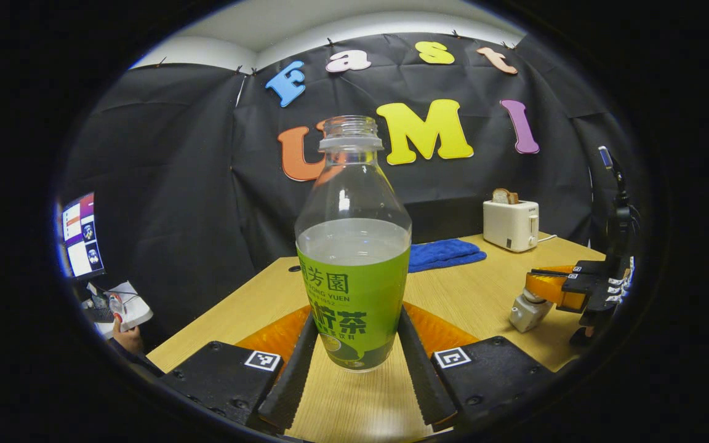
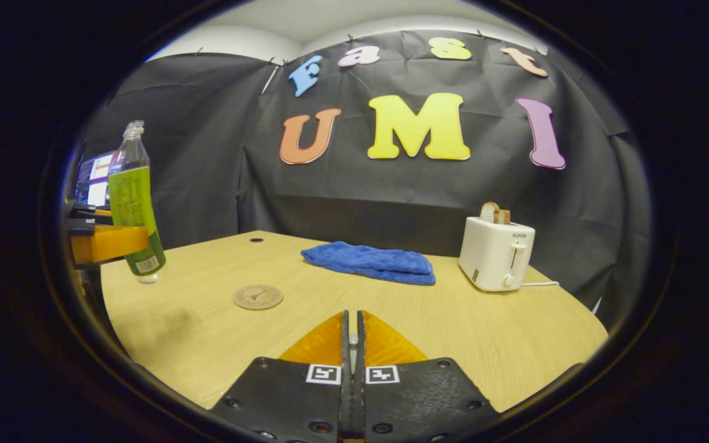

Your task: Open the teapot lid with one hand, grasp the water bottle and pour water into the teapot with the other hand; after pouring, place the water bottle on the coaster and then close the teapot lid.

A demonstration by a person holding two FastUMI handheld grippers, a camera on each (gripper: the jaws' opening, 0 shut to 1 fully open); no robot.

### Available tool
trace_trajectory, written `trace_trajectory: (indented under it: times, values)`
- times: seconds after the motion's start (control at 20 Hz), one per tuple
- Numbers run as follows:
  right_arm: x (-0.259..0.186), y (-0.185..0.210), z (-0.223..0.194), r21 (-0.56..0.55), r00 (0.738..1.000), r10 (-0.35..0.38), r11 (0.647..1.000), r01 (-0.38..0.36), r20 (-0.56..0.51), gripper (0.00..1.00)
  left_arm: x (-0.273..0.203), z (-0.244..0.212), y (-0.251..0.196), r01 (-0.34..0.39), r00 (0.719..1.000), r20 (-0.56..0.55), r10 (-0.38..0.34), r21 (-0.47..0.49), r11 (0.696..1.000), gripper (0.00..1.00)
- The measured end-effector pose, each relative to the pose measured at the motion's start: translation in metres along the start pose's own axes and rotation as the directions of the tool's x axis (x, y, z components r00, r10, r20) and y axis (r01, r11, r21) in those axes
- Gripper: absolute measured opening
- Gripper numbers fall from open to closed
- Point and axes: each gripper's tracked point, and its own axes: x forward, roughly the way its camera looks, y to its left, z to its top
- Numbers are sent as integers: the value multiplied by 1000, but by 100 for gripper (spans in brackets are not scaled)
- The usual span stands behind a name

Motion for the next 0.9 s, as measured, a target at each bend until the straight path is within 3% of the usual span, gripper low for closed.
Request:
trace_trajectory:
  times: [0.2, 0.5, 0.75, 0.9]
  values:
    - [-1, 1, 4, -4, 1000, 6, 1000, -6, 9, 0, 3, -2, -3, 3, 1000, 1, -3, -28, 1000, 75]
    - [-5, -2, 15, -6, 999, 4, 1000, -4, 33, 0, 26, -31, -25, 86, 994, -51, -92, -118, 989, 76]
    - [-7, -6, 19, 6, 999, 0, 1000, 0, 41, 0, 86, -9, -28, 114, 994, 19, -112, -217, 970, 76]
    - [-7, -7, 18, 13, 999, -2, 1000, 2, 38, 0, 121, -15, -23, 95, 995, 14, -94, -182, 979, 77]
